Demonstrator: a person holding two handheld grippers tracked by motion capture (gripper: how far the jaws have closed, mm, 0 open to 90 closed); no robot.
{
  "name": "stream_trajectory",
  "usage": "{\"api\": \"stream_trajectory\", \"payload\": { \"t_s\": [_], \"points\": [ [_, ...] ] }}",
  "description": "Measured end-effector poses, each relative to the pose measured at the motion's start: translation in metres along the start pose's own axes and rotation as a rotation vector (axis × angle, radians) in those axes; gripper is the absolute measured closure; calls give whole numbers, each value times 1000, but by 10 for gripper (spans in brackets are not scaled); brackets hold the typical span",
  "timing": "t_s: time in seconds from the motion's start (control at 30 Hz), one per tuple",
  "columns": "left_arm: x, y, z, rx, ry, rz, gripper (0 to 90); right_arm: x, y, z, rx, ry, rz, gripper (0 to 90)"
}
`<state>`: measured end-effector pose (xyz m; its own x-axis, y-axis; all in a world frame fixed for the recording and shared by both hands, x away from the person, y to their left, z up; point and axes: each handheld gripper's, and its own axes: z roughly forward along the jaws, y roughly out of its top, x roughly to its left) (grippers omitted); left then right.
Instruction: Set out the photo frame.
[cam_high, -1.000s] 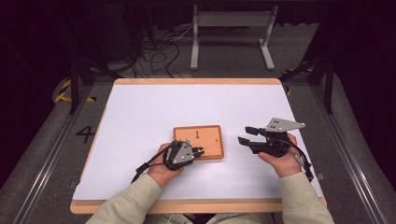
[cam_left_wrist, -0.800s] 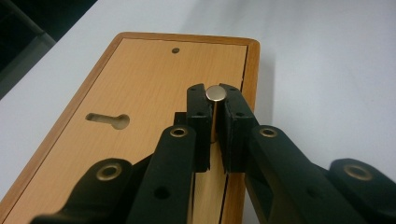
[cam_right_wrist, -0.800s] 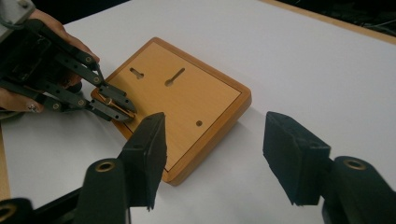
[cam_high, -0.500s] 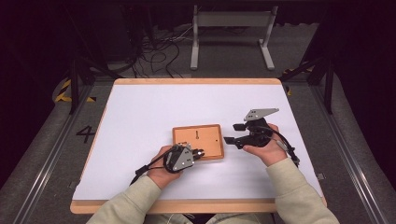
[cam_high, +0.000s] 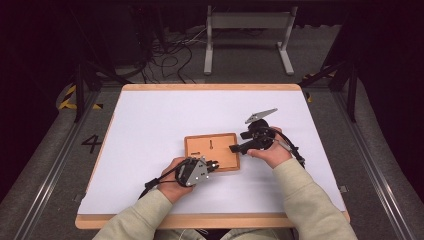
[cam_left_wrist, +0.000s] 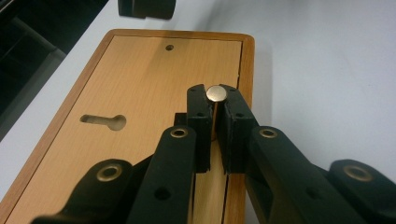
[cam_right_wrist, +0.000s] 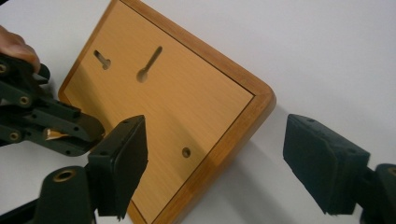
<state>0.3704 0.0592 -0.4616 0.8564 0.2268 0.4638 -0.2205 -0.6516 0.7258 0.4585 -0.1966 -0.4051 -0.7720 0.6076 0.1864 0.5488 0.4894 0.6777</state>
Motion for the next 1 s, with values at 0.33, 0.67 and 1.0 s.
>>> {"api": "stream_trajectory", "payload": {
  "t_s": [0.33, 0.67, 1.0],
  "points": [
    [-3, 1, -1, 11, 17, 47, 841, -5, 7, 24, 46, 41, 27, 187],
    [-3, 0, -1, 5, 16, 46, 842, -12, 8, 44, 60, 135, 90, 164],
    [-2, 1, -1, 8, 0, 25, 840, -14, 9, 54, 73, 247, 117, 242]
  ]
}}
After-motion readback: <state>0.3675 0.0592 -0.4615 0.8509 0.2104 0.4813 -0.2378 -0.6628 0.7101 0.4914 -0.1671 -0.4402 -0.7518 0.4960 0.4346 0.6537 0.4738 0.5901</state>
